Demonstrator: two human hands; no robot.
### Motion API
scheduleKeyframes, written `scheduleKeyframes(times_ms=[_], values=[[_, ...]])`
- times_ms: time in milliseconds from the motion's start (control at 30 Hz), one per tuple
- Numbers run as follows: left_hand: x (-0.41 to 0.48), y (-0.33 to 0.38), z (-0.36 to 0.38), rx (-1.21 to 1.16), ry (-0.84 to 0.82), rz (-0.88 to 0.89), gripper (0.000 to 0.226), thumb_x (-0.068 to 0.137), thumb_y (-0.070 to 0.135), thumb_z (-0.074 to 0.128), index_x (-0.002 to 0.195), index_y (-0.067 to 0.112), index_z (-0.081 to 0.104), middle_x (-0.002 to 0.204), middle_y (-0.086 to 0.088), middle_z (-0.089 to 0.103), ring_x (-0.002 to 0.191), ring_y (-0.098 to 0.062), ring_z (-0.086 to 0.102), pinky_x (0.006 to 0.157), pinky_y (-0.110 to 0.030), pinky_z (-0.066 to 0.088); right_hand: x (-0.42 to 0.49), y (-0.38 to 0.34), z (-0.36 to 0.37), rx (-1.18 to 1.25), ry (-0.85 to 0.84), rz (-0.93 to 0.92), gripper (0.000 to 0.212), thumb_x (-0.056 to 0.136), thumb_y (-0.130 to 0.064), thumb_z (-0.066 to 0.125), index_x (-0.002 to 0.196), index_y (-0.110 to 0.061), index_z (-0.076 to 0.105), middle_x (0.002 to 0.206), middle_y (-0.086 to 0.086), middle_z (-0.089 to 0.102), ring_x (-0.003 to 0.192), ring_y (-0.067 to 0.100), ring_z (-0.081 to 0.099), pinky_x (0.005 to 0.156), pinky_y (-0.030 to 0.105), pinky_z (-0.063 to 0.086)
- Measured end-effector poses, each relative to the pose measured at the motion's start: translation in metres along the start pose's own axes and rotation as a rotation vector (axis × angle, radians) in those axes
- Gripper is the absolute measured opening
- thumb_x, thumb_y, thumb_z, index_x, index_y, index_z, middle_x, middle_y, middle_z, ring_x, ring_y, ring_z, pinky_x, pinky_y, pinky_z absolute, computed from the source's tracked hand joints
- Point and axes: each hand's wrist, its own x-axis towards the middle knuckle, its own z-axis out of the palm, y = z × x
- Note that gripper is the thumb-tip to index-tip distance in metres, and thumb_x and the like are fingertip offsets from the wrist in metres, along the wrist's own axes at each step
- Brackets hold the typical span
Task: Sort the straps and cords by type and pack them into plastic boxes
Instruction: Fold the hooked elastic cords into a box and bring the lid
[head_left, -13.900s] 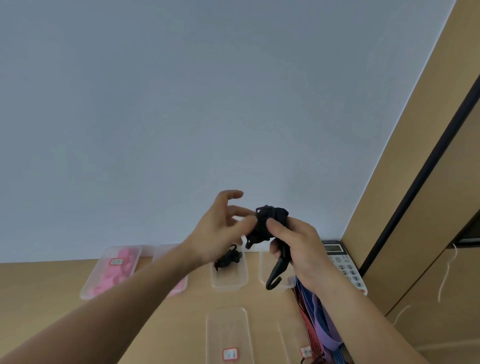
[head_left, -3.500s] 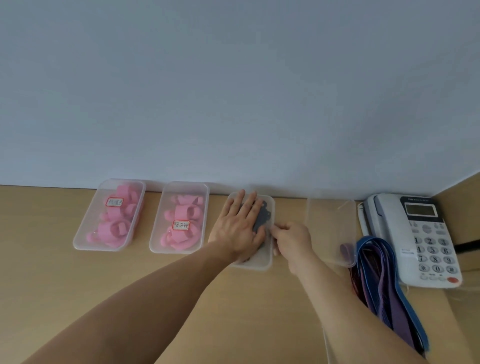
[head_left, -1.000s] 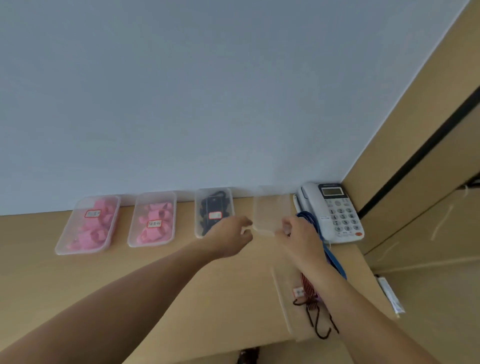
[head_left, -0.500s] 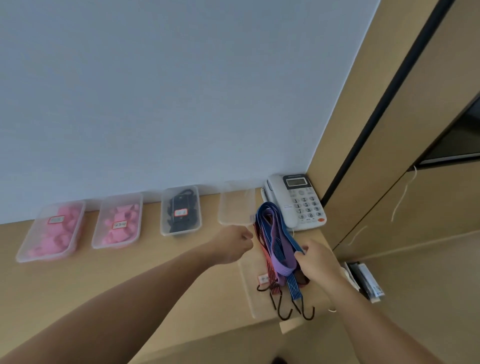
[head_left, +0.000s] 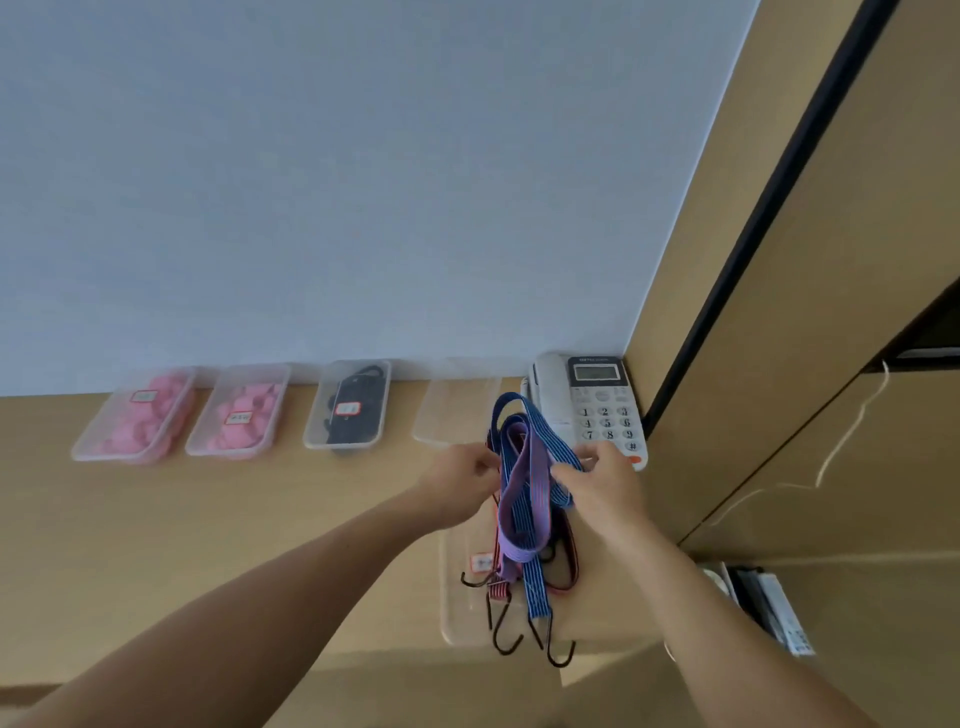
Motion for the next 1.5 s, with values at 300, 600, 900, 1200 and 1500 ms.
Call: scheduleKeyframes(times_ms=[300, 600, 900, 1200, 1500], values=[[0.001, 0.035, -0.027, -0.117, 0.177, 0.091, 0.024, 0.093, 0.019, 0.06, 0.116, 0.016, 0.065, 0.103, 0.002, 0.069, 0.091, -0.018, 0.065, 0.064, -0.014, 0.045, 0.007, -0.09, -0.041, 0.546, -0.061, -0.278, 0.024, 0.084, -0.004, 0.072, 0.102, -0.019, 0.066, 0.075, -0.012, 0.065, 0.065, -0.002, 0.062, 0.061, 0.011, 0.047], [0.024, 0.045, -0.056, 0.159, 0.084, 0.216, 0.052, 0.092, 0.043, 0.057, 0.141, 0.03, 0.046, 0.133, 0.005, 0.057, 0.115, -0.017, 0.057, 0.099, -0.035, 0.046, -0.008, -0.121, -0.041, 0.645, -0.162, -0.451, 0.03, 0.064, -0.006, 0.052, 0.088, -0.013, 0.068, 0.062, 0.001, 0.058, 0.057, 0.014, 0.049, 0.061, 0.026, 0.04], [0.042, 0.085, -0.086, -0.106, 0.182, 0.312, 0.023, 0.099, 0.019, 0.041, 0.092, 0.005, 0.058, 0.089, -0.01, 0.071, 0.076, -0.023, 0.07, 0.064, -0.033, 0.053, -0.009, -0.086, -0.038, 0.395, -0.056, -0.309, 0.034, 0.087, 0.006, 0.06, 0.115, -0.012, 0.058, 0.089, 0.011, 0.063, 0.066, 0.011, 0.055, 0.059, 0.02, 0.046], [0.026, 0.13, -0.119, -0.419, 0.373, 0.393, 0.017, 0.098, 0.018, 0.044, 0.091, 0.013, 0.059, 0.082, -0.008, 0.069, 0.056, -0.016, 0.069, 0.046, -0.03, 0.049, 0.005, -0.07, -0.024, -0.112, -0.008, -0.295, 0.003, 0.091, -0.023, 0.063, 0.091, -0.023, 0.066, 0.088, -0.01, 0.067, 0.078, 0.011, 0.062, 0.066, 0.028, 0.044], [0.018, 0.123, -0.121, -0.367, 0.4, 0.323, 0.016, 0.096, 0.015, 0.047, 0.094, 0.006, 0.06, 0.082, -0.016, 0.072, 0.06, -0.029, 0.068, 0.043, -0.029, 0.049, 0.003, -0.117, -0.032, 0.219, 0.221, -0.317, 0.047, 0.082, -0.007, 0.066, 0.12, -0.025, 0.045, 0.11, -0.004, 0.056, 0.071, 0.005, 0.062, 0.055, 0.014, 0.047]])
